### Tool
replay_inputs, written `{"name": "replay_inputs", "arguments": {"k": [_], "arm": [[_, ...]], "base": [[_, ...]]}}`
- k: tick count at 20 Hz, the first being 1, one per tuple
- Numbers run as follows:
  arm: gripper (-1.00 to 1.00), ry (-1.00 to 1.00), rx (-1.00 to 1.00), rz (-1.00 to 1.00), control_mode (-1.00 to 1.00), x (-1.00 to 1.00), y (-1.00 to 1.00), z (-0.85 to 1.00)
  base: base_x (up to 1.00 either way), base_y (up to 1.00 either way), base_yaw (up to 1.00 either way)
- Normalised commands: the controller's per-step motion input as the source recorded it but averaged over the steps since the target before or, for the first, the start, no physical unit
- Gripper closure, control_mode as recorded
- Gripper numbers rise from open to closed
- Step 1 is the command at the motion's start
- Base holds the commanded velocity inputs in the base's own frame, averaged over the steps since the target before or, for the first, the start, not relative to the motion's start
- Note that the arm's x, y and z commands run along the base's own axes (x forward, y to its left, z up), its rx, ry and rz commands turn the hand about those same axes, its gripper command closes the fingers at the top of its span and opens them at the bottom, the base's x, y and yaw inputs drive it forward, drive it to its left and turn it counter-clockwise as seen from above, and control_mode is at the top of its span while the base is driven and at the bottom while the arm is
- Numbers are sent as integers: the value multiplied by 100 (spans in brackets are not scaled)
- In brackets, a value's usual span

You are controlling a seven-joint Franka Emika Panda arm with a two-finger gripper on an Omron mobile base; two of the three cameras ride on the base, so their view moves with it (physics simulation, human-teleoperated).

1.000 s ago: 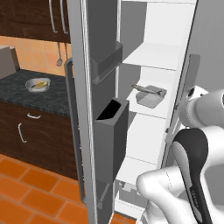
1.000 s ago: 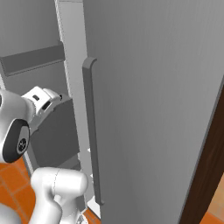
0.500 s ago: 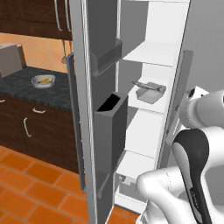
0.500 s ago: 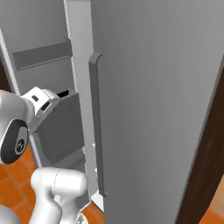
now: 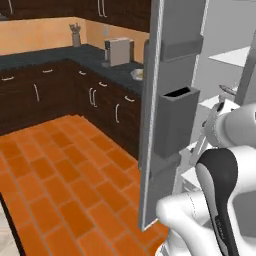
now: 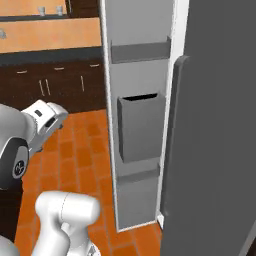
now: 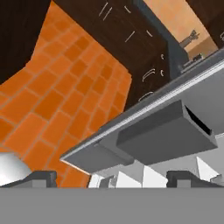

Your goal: Take the meat container that has the fish and place it on the second highest rack of the freezer. Then take the vegetable container that has the squash and cucumber and place it on the highest rack of the freezer.

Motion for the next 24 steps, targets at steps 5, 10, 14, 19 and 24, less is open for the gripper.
{"name": "replay_inputs", "arguments": {"k": [5, 10, 14, 19, 24], "arm": [[-100, 0, 0, 0, 100, 0, 0, 0], [-100, 0, 0, 0, 100, 0, 0, 0], [-100, 0, 0, 0, 100, 0, 0, 0], [-100, 0, 0, 0, 100, 0, 0, 0], [-100, 0, 0, 0, 100, 0, 0, 0]], "base": [[-33, -1, 99], [-8, 3, 83], [44, 0, -7], [63, 11, -33], [87, 0, -5]]}}
